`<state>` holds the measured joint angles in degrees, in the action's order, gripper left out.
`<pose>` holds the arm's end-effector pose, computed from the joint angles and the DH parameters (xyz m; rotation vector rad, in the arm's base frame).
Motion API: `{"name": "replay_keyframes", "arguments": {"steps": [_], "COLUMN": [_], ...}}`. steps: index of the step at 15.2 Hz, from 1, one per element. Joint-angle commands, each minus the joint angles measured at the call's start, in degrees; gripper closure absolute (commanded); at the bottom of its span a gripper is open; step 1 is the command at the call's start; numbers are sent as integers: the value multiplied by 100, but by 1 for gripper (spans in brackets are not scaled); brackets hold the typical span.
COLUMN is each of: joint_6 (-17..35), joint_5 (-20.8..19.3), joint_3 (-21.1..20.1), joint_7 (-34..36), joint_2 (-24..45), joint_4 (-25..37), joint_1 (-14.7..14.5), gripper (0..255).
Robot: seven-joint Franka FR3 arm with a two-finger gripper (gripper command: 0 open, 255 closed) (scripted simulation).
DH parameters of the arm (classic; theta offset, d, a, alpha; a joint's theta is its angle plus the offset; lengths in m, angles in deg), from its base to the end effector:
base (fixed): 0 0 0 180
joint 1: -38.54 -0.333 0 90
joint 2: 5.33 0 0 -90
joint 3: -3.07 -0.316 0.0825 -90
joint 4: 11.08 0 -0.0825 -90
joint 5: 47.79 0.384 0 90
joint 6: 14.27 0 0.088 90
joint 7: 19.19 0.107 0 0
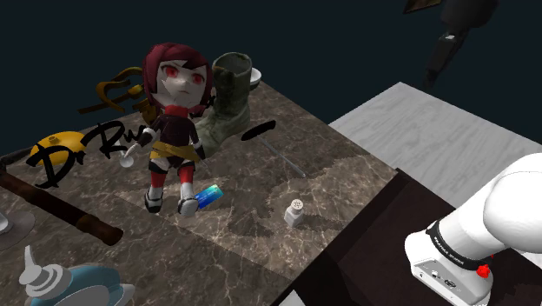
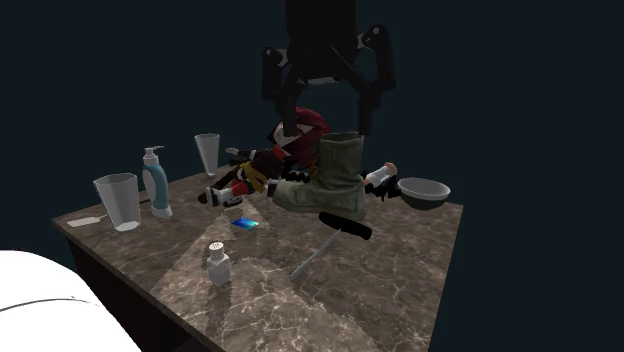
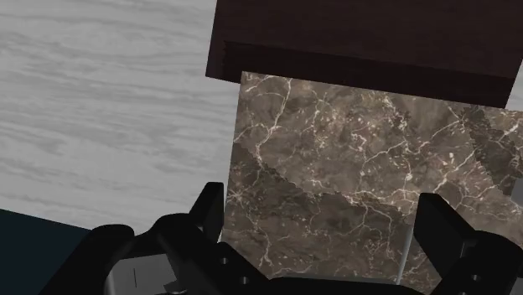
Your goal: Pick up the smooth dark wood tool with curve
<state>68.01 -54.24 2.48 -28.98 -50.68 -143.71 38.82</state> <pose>0.2912 -0.0106 0.6010 3.0164 0.2458 -0.1469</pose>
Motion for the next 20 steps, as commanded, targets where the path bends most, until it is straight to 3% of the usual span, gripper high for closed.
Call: {"name": "replay_keyframes", "arguments": {"steps": [1,10,20], "joint_6": [0,1569,2884], "joint_5": [0,-206,98], "joint_3": [0,671,1071], "joint_7": [0,-1597,-3400], "joint_2": [0,1501,3520], "joint_4": [0,54,819], "joint_1": [0,-396,-822], "gripper": [0,0,0]}}
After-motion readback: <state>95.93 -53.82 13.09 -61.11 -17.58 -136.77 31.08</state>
